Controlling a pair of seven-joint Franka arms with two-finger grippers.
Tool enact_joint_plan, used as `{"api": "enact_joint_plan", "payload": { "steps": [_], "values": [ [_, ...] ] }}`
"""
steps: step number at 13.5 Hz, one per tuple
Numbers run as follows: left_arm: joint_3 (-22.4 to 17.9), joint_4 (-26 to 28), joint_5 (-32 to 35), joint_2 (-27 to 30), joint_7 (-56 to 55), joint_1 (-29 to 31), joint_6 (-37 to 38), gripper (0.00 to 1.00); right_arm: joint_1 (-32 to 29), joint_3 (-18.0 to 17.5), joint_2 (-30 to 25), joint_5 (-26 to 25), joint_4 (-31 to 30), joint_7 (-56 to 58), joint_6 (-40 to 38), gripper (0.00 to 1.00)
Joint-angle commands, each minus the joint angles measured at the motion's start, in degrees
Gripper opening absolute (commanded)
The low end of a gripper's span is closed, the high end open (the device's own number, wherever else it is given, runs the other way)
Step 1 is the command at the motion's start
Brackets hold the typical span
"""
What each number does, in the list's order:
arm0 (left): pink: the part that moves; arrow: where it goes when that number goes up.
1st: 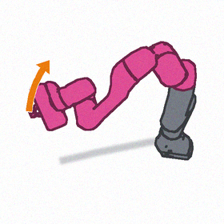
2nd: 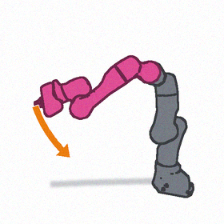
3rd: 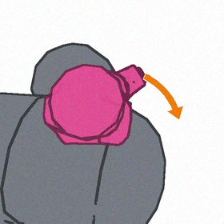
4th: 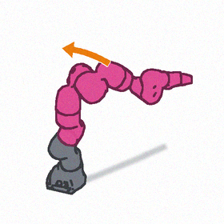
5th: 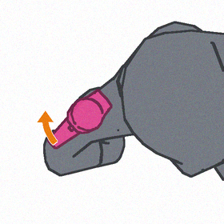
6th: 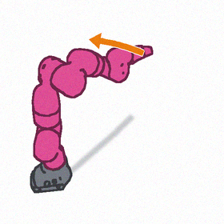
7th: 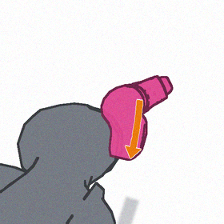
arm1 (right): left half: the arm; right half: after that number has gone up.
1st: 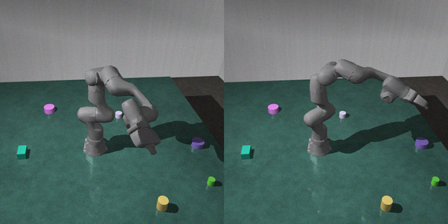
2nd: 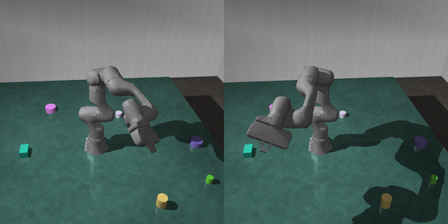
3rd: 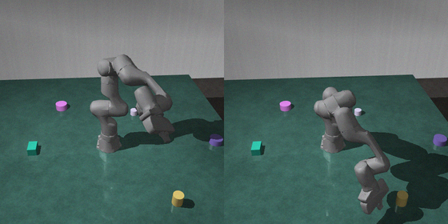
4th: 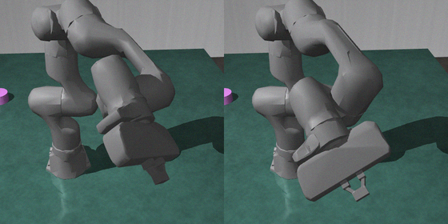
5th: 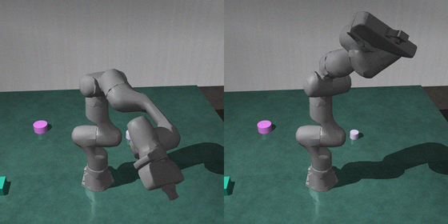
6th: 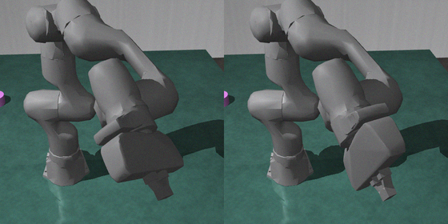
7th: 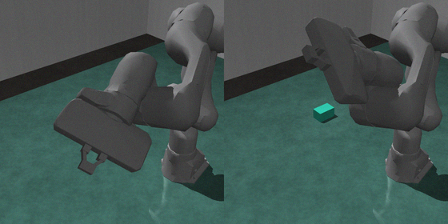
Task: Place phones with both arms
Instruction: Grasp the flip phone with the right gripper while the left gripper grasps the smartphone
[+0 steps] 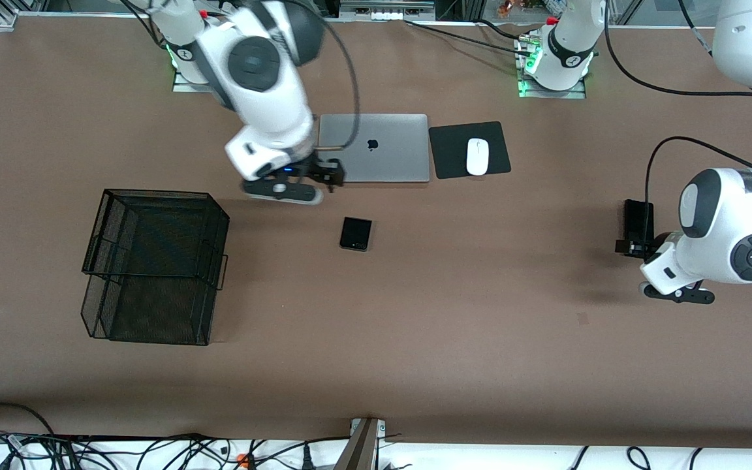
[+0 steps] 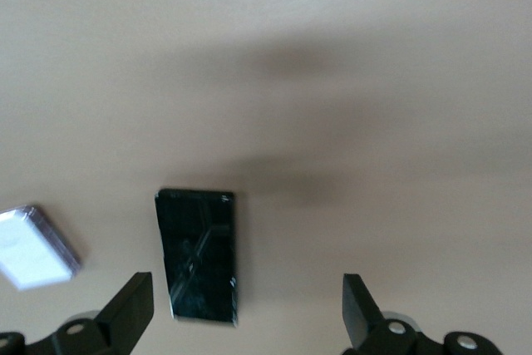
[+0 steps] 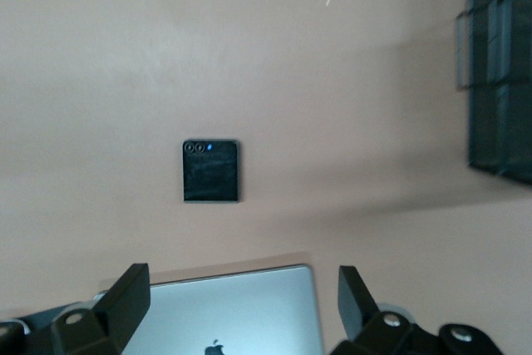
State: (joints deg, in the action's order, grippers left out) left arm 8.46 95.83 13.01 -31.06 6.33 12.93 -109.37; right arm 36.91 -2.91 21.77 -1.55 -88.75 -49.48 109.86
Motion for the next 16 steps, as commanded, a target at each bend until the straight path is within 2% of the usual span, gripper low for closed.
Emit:
{"api": "enact_joint_plan", "payload": {
  "steps": [1, 4, 5, 8, 10, 11, 16],
  "values": [
    [1.1, 11.4, 0.9, 3.3, 6.0, 4.4, -11.3, 1.0, 3.0, 0.8, 7.6, -2.3, 3.1, -5.1, 4.6, 1.0],
    [1.0, 18.3, 0.9, 2.6, 9.0, 8.2, -23.6, 1.0, 3.3, 0.8, 13.9, -2.5, 1.8, -5.3, 11.8, 1.0],
    [1.0, 20.1, 0.9, 2.7, 9.0, 8.4, -25.6, 1.0, 3.3, 0.8, 15.4, -2.4, 1.5, -5.4, 14.0, 1.0],
    [0.9, 20.7, 1.1, 2.2, 9.3, 9.2, -26.2, 1.0, 3.3, 0.8, 19.6, -2.4, 0.9, -8.0, 20.5, 1.0],
    [0.9, 20.7, 6.9, 2.2, 9.4, 10.4, -28.0, 1.0, 3.6, 0.8, 21.6, -2.5, 1.0, -8.3, 23.3, 1.0],
    [1.0, 20.7, 7.7, 2.2, 9.4, 12.0, -28.0, 1.0, 3.8, 0.9, 22.3, -2.5, 1.0, -8.3, 24.2, 1.0],
    [1.6, 21.3, 7.0, 0.9, 9.3, 13.3, -28.1, 1.0, 4.0, 1.1, 24.4, -2.7, 1.1, -8.2, 25.8, 1.0]
  ]
}}
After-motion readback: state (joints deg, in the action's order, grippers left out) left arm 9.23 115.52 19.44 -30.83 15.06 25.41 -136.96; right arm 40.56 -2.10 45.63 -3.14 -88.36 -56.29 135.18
